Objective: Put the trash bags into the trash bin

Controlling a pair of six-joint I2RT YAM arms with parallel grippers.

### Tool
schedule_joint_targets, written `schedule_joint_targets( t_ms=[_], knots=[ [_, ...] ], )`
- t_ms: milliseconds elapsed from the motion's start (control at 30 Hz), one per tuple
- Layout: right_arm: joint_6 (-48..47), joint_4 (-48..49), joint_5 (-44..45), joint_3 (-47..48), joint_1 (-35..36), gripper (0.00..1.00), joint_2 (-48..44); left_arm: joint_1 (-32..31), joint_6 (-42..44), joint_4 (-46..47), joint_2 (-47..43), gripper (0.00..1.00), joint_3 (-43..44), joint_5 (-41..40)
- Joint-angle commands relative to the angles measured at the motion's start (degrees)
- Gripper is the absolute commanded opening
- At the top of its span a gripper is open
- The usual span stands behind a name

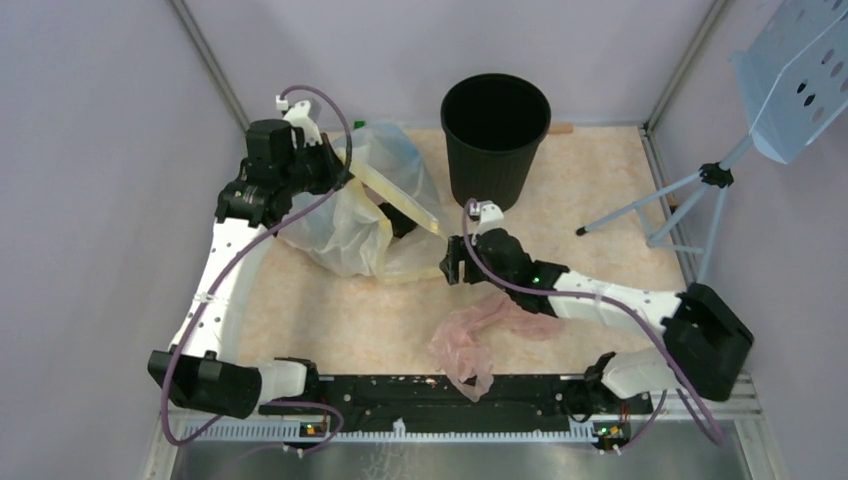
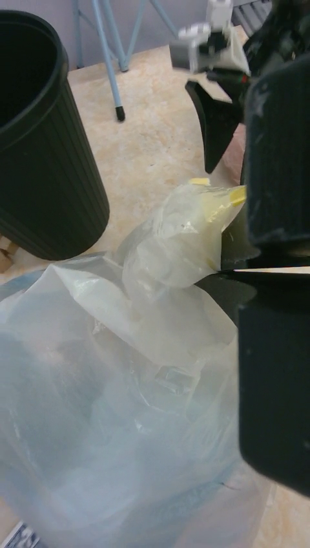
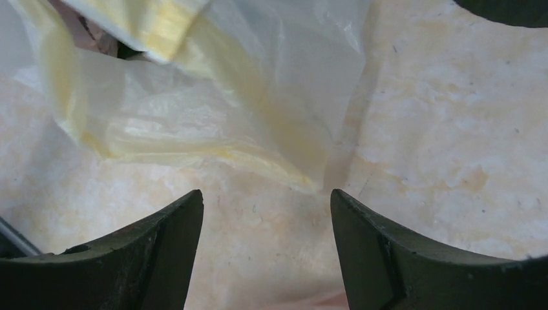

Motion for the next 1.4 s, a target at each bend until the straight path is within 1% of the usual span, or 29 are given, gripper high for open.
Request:
schedule_joint_targets(
  t_ms=[0, 133, 200, 267, 300, 400, 533, 667, 733, 800, 833, 900, 933, 967, 1067, 1167, 1367],
  knots=[
    [-1.89, 6.57, 1.11, 6.26, -0.02, 0.71, 9.47, 1.5, 1.99, -0.91, 0.23, 0.0, 5.63, -0.39],
    [-1.47, 2.27, 9.22, 12.49, -0.06, 0.69, 16.48, 3.54, 2.58, -1.85, 0.05, 0.0, 6.41, -0.39],
    [-2.0, 2.8, 9.59, 14.6, -0.07, 0.56, 18.56, 4.71, 2.77, -2.56, 0.15, 0.0, 6.89, -1.25],
    [-3.59, 4.58, 5.78, 16.39, -0.04, 0.16, 19.32, 4.88, 3.41, -2.74, 0.13, 0.0, 6.84, -1.74],
    [-3.84, 5.46, 3.56, 17.23, 0.07, 0.01, 19.24, 4.88, 3.53, -2.51, 0.02, 0.0, 6.25, -1.3],
    [-4.59, 6.98, -2.94, 20.79, 0.99, 0.0, 19.49, 4.79, 2.8, 0.09, -0.81, 0.0, 1.79, 3.67],
    [-5.33, 8.77, -13.54, 26.49, 1.34, 0.0, 21.28, 2.94, -2.48, 7.07, -2.65, 0.0, -9.14, 11.08],
    [-5.22, 9.12, -18.58, 33.4, 1.28, 0.0, 25.33, -1.33, -4.79, 12.47, -1.74, 0.0, -18.19, 13.22],
    [-4.91, 8.35, -19.87, 37.08, 1.25, 0.0, 27.53, -1.87, -4.5, 12.75, -0.86, 0.09, -20.58, 14.3],
    [-4.25, 7.43, -21.08, 40.12, 1.27, 0.0, 29.71, -1.89, -3.04, 11.88, -0.61, 0.16, -21.11, 15.04],
    [-3.76, 6.83, -21.65, 41.98, 1.25, 0.0, 30.83, -1.89, -2.36, 11.89, -0.88, 0.21, -21.48, 15.42],
    [-3.01, 5.29, -22.58, 44.18, 1.19, 0.0, 32.59, -1.89, -1.42, 12.56, -2.33, 0.38, -22.55, 15.44],
    [-2.53, 5.11, -23.25, 44.59, 1.1, 0.0, 33.16, -1.89, -0.95, 13.01, -3.25, 0.49, -23.14, 14.92],
    [-1.87, 5.15, -23.68, 44.64, 0.97, 0.0, 33.46, -1.89, -0.58, 13.5, -4.36, 0.58, -23.83, 14.42],
    [0.86, 6.08, -24.79, 43.46, 0.09, 0.0, 32.94, -1.89, 0.18, 15.43, -7.87, 0.72, -26.41, 12.61],
    [2.76, 5.75, -25.97, 42.93, -0.73, 0.0, 32.52, -1.89, 0.2, 17.33, -9.85, 0.77, -28.82, 12.79],
    [4.61, 5.26, -28.01, 42.56, -1.03, 0.0, 32.1, -1.89, 0.03, 21.12, -10.58, 0.83, -30.96, 16.5]
  ],
)
